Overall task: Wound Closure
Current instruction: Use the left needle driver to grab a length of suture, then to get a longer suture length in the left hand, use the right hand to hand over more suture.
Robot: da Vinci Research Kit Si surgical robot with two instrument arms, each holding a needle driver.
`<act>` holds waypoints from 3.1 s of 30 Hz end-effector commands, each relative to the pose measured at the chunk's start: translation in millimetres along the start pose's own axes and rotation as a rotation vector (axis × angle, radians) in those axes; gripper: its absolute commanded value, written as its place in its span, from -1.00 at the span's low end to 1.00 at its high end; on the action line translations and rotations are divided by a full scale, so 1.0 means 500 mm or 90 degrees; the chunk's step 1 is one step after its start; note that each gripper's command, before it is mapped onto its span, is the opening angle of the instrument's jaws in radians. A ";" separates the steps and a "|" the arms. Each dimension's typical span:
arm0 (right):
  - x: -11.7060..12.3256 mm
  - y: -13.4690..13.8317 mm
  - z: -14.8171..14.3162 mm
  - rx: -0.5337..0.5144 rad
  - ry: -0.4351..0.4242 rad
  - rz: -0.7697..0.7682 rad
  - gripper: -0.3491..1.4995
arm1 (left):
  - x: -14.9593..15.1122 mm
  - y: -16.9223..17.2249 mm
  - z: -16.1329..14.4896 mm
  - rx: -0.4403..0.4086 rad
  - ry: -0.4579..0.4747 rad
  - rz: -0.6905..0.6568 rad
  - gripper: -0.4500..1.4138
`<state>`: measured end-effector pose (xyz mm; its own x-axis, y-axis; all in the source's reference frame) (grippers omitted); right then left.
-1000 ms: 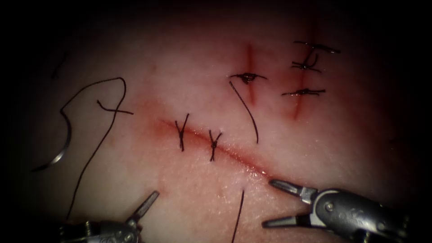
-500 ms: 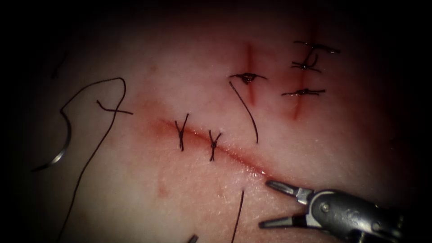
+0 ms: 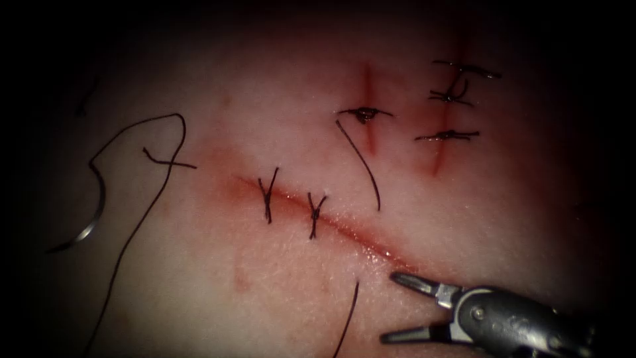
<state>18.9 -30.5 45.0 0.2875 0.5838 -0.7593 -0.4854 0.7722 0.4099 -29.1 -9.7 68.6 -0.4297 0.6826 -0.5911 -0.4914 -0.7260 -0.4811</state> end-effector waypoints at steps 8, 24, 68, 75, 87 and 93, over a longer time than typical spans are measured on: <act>0.0007 -0.0012 0.0025 0.000 0.003 -0.020 0.69 | 0.0083 -0.0038 -0.0088 0.029 0.059 0.023 -1.00; 0.0043 -0.0041 0.0119 -0.019 -0.047 -0.181 0.51 | 0.0167 -0.0079 -0.0065 0.036 0.063 0.057 -1.00; -0.0014 0.0124 0.0166 -0.129 -0.149 -0.150 -1.00 | 0.0023 0.0025 -0.0056 0.031 0.143 -0.058 0.66; -0.0016 0.0124 0.0167 -0.132 -0.148 -0.146 -1.00 | -0.0022 0.0023 -0.0045 0.064 0.103 -0.072 0.24; -0.0019 0.0112 0.0149 -0.130 -0.146 -0.148 -1.00 | 0.0015 -0.0054 -0.0072 0.092 0.097 -0.035 -1.00; -0.0021 0.0113 0.0151 -0.130 -0.145 -0.148 -1.00 | 0.0021 -0.0043 -0.0073 0.053 0.092 -0.022 -1.00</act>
<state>21.1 -25.1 51.5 0.5755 0.4582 -0.6774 -0.5329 0.8384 0.1144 -25.4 -7.0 65.9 -0.2957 0.6812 -0.6697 -0.5683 -0.6889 -0.4499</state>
